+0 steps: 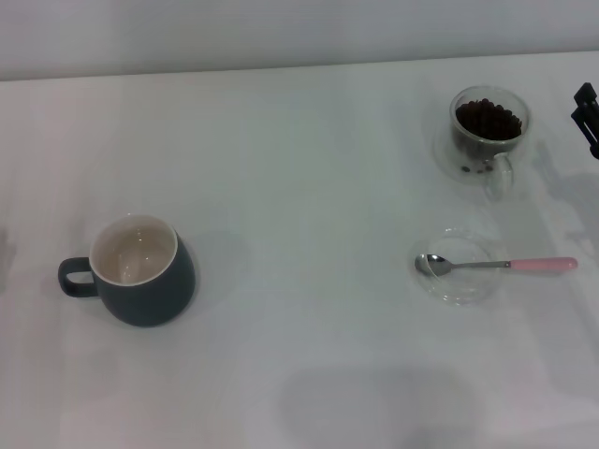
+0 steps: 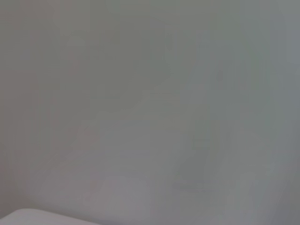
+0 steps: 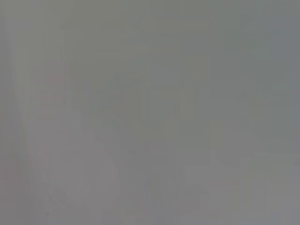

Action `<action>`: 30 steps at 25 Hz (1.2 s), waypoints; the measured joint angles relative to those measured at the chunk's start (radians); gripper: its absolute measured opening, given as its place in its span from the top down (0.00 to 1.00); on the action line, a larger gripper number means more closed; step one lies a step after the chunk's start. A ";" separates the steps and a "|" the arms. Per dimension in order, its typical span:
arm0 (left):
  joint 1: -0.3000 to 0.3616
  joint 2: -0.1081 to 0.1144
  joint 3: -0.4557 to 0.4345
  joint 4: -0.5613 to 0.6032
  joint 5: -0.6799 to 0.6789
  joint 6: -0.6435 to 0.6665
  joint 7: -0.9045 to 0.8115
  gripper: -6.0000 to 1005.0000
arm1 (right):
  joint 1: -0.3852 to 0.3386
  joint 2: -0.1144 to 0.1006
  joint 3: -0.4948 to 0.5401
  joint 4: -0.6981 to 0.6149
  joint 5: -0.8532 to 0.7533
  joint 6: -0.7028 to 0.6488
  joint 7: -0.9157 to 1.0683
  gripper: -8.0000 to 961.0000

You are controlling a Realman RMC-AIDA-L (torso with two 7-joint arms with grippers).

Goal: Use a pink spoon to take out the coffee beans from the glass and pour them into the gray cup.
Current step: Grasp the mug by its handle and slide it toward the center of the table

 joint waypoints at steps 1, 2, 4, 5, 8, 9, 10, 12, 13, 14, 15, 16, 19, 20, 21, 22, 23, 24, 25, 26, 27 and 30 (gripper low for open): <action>0.000 0.000 0.000 0.000 0.000 0.000 0.000 0.12 | 0.002 0.000 0.000 -0.001 0.000 0.000 0.000 0.09; -0.001 0.000 0.000 -0.002 0.000 0.000 0.000 0.12 | 0.004 0.000 -0.001 -0.004 0.000 0.000 0.000 0.09; -0.001 0.000 0.000 -0.005 -0.001 0.000 0.000 0.12 | 0.005 0.000 0.000 -0.009 0.000 0.000 0.000 0.09; -0.001 0.000 0.000 -0.010 -0.005 0.000 0.000 0.12 | 0.006 0.000 0.002 -0.010 0.000 -0.002 0.000 0.09; 0.001 0.000 0.000 -0.012 -0.013 0.001 0.000 0.12 | 0.008 0.000 0.003 -0.011 0.003 -0.006 0.000 0.09; 0.001 0.000 0.000 -0.011 -0.017 -0.001 0.000 0.12 | 0.008 0.000 0.004 -0.012 0.005 -0.007 0.000 0.09; 0.002 0.000 0.000 -0.012 -0.021 -0.004 0.000 0.12 | 0.008 0.000 0.005 -0.012 0.009 -0.008 0.000 0.09; 0.002 0.000 0.001 -0.012 -0.030 -0.007 0.000 0.12 | 0.008 0.000 0.006 -0.013 0.011 -0.010 0.000 0.09; 0.002 0.000 0.001 -0.012 -0.033 -0.007 0.000 0.12 | 0.007 -0.001 0.007 -0.015 0.011 -0.010 0.000 0.09; 0.002 0.000 0.001 -0.012 -0.035 -0.007 0.000 0.12 | 0.006 0.000 0.007 -0.018 0.011 -0.011 0.000 0.09; 0.002 0.000 0.001 -0.012 -0.036 -0.007 0.000 0.12 | 0.005 0.000 0.007 -0.020 0.011 -0.011 0.000 0.09; 0.002 0.000 0.001 -0.012 -0.036 -0.007 0.000 0.12 | 0.004 0.000 0.007 -0.023 0.012 -0.011 0.000 0.09; 0.000 0.000 0.004 -0.012 -0.037 -0.004 0.001 0.12 | 0.006 0.001 0.007 -0.026 0.011 -0.012 0.000 0.09; 0.000 0.000 0.004 -0.012 -0.037 -0.003 0.001 0.12 | 0.008 0.001 0.007 -0.027 0.011 -0.012 0.000 0.09; 0.000 0.000 0.003 -0.012 -0.037 -0.003 0.002 0.12 | 0.011 0.001 0.007 -0.029 0.011 -0.015 0.000 0.09; 0.000 0.000 0.003 -0.012 -0.037 -0.003 0.002 0.12 | 0.015 0.001 0.006 -0.031 0.011 -0.018 0.000 0.09; 0.000 0.000 0.004 -0.012 -0.037 -0.005 0.002 0.12 | 0.018 0.001 0.006 -0.033 0.010 -0.023 0.000 0.09; 0.000 0.000 0.005 -0.012 -0.037 -0.008 0.002 0.12 | 0.022 0.001 0.006 -0.036 0.009 -0.030 0.000 0.09; 0.000 0.000 0.006 -0.013 -0.036 -0.012 0.002 0.12 | 0.024 0.001 0.006 -0.039 0.008 -0.037 0.000 0.09; 0.000 0.000 0.006 -0.014 -0.035 -0.014 0.003 0.12 | 0.025 0.000 0.006 -0.039 0.009 -0.042 0.000 0.09; 0.002 0.000 0.007 -0.015 -0.033 -0.023 0.003 0.12 | 0.026 0.000 0.006 -0.039 0.010 -0.045 0.000 0.09; 0.020 0.000 0.010 -0.015 -0.022 -0.064 0.004 0.12 | 0.030 0.000 0.007 -0.040 0.009 -0.048 0.000 0.09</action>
